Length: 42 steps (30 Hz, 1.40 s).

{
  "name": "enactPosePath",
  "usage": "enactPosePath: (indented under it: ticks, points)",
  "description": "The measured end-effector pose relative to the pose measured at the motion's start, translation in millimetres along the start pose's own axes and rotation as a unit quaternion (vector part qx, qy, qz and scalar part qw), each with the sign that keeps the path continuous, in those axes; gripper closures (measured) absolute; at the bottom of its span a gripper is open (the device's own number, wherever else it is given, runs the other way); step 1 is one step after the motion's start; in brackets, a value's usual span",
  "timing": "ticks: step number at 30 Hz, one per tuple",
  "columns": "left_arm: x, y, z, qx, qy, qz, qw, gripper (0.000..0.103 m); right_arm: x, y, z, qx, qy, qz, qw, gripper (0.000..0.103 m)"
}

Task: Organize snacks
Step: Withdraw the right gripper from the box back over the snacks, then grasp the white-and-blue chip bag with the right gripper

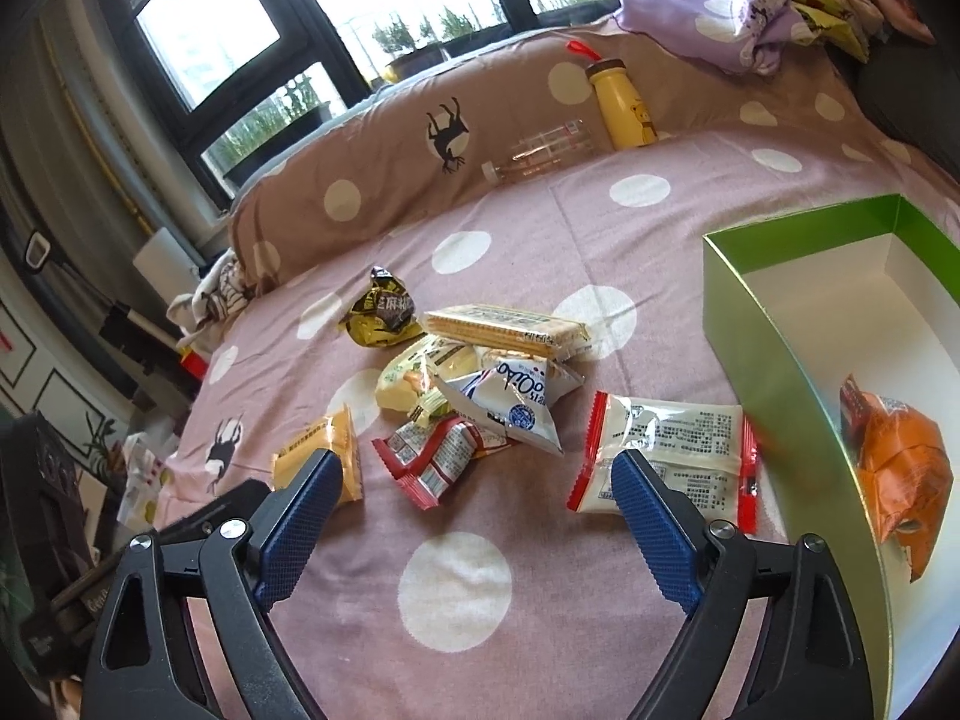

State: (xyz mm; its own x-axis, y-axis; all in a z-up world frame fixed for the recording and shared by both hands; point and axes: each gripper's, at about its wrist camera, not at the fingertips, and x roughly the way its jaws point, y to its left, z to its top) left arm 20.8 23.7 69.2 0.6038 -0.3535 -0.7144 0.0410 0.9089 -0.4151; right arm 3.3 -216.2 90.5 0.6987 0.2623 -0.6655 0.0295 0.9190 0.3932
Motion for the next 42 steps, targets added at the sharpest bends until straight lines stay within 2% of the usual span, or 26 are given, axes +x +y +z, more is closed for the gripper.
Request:
enactPosePath:
  ticks: [4, 7, 11, 14, 15, 16, 17, 18, 19, 20, 22, 27, 31, 33, 35, 37, 42]
  points:
    - [0.6, 5.2, 1.2, -0.004, 0.002, 0.011, 0.9999, 0.024, 9.8, 2.1, 21.8, -0.008, 0.020, -0.024, 0.999, 0.011]
    - [5.5, 4.9, 0.8, 0.000, 0.010, 0.018, 0.9998, 0.033, 26.0, 4.7, 36.7, -0.012, 0.036, -0.022, 0.999, 0.011]
    - [9.4, 3.4, -0.7, 0.005, 0.019, 0.020, 0.9996, 0.034, 68.2, 7.1, 47.7, -0.009, 0.080, -0.022, 0.997, 0.011]
    - [9.1, 4.0, -0.6, 0.007, 0.018, 0.024, 0.9995, 0.034, 91.8, -1.1, 42.3, 0.003, 0.093, -0.036, 0.995, 0.011]
    - [9.5, 4.9, -0.6, 0.006, 0.019, 0.025, 0.9995, 0.034, 95.0, -4.0, 39.4, 0.007, 0.097, -0.041, 0.994, 0.014]
    - [10.3, 5.5, -0.1, 0.004, 0.021, 0.025, 0.9994, 0.034, 98.3, -8.0, 37.0, 0.012, 0.102, -0.043, 0.994, 0.029]
    - [11.1, 6.1, 0.1, 0.002, 0.023, 0.025, 0.9994, 0.034, 99.4, -13.2, 34.8, 0.026, 0.106, -0.029, 0.994, 0.036]
    - [11.5, 6.8, 0.3, 0.000, 0.025, 0.025, 0.9994, 0.034, 97.0, -15.9, 33.7, 0.035, 0.105, -0.016, 0.994, 0.038]
    - [11.5, 7.1, 0.4, -0.001, 0.025, 0.023, 0.9994, 0.034, 93.3, -17.1, 32.8, 0.037, 0.105, -0.007, 0.994, 0.046]
    - [11.1, 7.0, 0.2, -0.001, 0.025, 0.022, 0.9994, 0.034, 87.9, -17.1, 31.3, 0.035, 0.102, -0.005, 0.994, 0.047]
    - [10.1, 5.1, -0.8, 0.003, 0.024, 0.021, 0.9995, 0.034, 76.9, -16.0, 26.7, 0.031, 0.097, -0.009, 0.995, 0.047]
    - [13.4, 9.1, -0.6, -0.004, 0.029, 0.032, 0.9990, 0.034, 35.4, -0.9, 7.4, -0.002, 0.087, 0.029, 0.996, 0.047]
    - [13.1, 17.5, -0.6, -0.019, 0.032, 0.041, 0.9985, 0.034, 25.8, 11.2, -16.0, -0.025, 0.103, 0.054, 0.993, 0.047]
    - [12.5, 18.0, -2.0, -0.018, 0.033, 0.044, 0.9984, 0.034, 32.9, 8.2, -27.4, -0.018, 0.124, 0.047, 0.991, 0.047]
    - [13.7, 15.3, -4.7, -0.011, 0.037, 0.045, 0.9982, 0.033, 43.0, 8.6, -33.9, -0.026, 0.150, 0.020, 0.988, 0.047]
    - [16.7, 12.4, -7.6, -0.006, 0.050, 0.039, 0.9980, 0.032, 44.3, 14.7, -35.2, -0.046, 0.154, 0.015, 0.987, 0.047]
    - [18.3, 6.4, -11.2, 0.000, 0.059, 0.032, 0.9978, 0.032, 41.8, 11.4, -32.3, -0.046, 0.154, 0.011, 0.987, 0.033]
